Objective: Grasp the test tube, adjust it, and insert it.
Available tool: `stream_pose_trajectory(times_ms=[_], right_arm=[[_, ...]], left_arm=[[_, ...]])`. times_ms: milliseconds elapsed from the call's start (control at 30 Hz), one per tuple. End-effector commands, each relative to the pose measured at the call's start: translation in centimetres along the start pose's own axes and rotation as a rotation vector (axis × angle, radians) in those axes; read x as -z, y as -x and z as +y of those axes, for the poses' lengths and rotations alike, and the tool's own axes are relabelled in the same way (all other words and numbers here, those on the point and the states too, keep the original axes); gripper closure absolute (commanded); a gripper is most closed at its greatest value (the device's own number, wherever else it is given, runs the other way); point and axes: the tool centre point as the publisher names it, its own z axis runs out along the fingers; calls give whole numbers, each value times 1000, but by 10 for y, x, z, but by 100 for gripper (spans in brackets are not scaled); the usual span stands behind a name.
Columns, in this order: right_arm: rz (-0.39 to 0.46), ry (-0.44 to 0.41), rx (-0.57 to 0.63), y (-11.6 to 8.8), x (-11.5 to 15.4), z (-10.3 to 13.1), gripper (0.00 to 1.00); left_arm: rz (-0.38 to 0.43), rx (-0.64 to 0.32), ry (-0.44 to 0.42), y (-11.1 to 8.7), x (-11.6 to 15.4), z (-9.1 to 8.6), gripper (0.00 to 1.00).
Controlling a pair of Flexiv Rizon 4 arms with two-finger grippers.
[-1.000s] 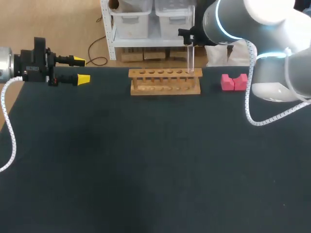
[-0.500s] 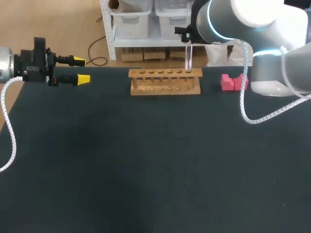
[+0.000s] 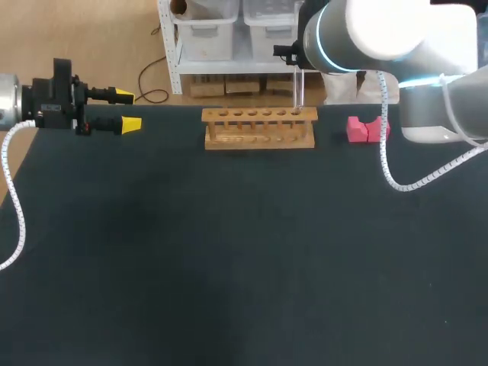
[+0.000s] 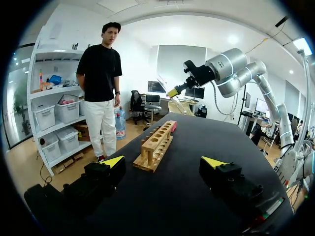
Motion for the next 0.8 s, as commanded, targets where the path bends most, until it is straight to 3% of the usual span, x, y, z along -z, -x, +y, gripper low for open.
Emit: stream_pose_trajectory(times_ms=[33, 800], right_arm=[[-1033, -12, 18, -3, 2, -1, 100], [-1172, -44, 33, 6, -6, -5, 100]], left_arm=[[-5, -3, 3, -1, 0, -1, 0], [-5, -3, 3, -1, 0, -1, 0]])
